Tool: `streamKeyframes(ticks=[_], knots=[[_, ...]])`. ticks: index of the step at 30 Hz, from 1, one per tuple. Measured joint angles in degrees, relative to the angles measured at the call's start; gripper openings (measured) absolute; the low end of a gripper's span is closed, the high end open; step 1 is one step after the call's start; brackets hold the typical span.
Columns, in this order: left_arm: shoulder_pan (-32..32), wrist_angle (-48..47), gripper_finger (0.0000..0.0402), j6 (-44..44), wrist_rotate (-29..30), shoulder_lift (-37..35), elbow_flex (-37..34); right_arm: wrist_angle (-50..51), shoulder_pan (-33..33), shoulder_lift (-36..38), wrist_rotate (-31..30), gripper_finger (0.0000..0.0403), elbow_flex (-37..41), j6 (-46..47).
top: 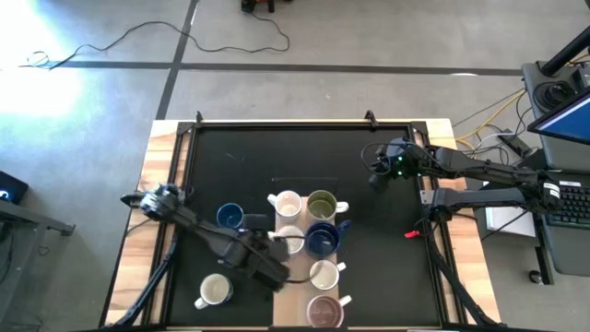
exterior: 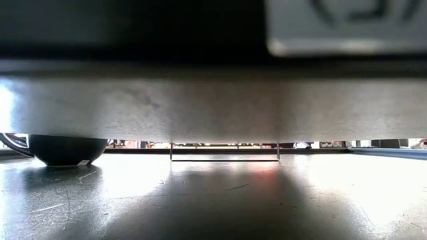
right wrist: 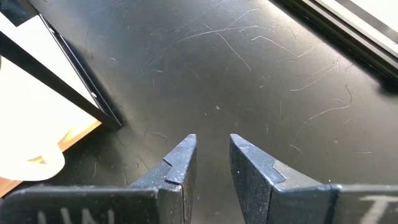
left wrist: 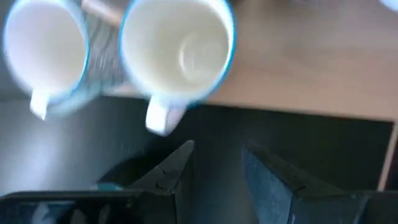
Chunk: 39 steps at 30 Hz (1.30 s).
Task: Place coffee mugs
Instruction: Put the black mug on the shelf
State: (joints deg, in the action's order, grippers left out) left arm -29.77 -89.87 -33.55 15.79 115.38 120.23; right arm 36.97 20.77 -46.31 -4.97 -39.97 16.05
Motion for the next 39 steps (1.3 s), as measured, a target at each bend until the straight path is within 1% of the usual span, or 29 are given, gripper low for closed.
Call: streamKeyframes(ticks=[2, 6, 9, 12, 16, 20, 23, 26, 31, 39], knots=[[-0.7, -0.1, 0.0117, -3.4, 0.0, -4.0, -5.2, 0.0, 0.0, 0.0, 0.0, 0.0084, 0.0, 0.0], [-1.0, 1.9, 0.0124, -8.3, -0.8, -12.0, -18.8, 0.0, 0.0, 0.0, 0.0, 0.0084, 0.0, 0.0], [-1.0, 9.0, 0.0126, -9.7, -3.4, -18.4, -29.7, 0.0, 0.0, 0.0, 0.0, 0.0084, 0.0, 0.0], [-0.8, 13.7, 0.0126, -10.3, -3.9, -23.8, -38.9, 0.0, 0.0, 0.0, 0.0, 0.0084, 0.0, 0.0], [0.2, 19.8, 0.0126, -11.6, -4.0, -30.3, -48.0, 0.0, 0.0, 0.0, 0.0, 0.0084, 0.0, 0.0], [1.4, 25.2, 0.0126, -12.0, -4.4, -34.8, -55.8, 0.0, 0.0, 0.0, 0.0, 0.0084, 0.0, 0.0], [2.4, 28.4, 0.0126, -11.9, -4.5, -36.9, -60.1, 0.0, 0.0, 0.0, 0.0, 0.0084, 0.0, 0.0], [3.3, 30.5, 0.0126, -11.3, -4.6, -38.2, -62.4, 0.0, 0.0, 0.0, 0.0, 0.0084, 0.0, 0.0], [5.1, 29.7, 0.0126, -9.6, -4.6, -37.7, -63.3, 0.0, 0.0, 0.0, 0.0, 0.0084, 0.0, 0.0], [5.8, 29.8, 0.0126, -6.3, -4.3, -37.4, -63.4, 0.0, 0.0, 0.0, 0.0, 0.0084, 0.0, 0.0]])
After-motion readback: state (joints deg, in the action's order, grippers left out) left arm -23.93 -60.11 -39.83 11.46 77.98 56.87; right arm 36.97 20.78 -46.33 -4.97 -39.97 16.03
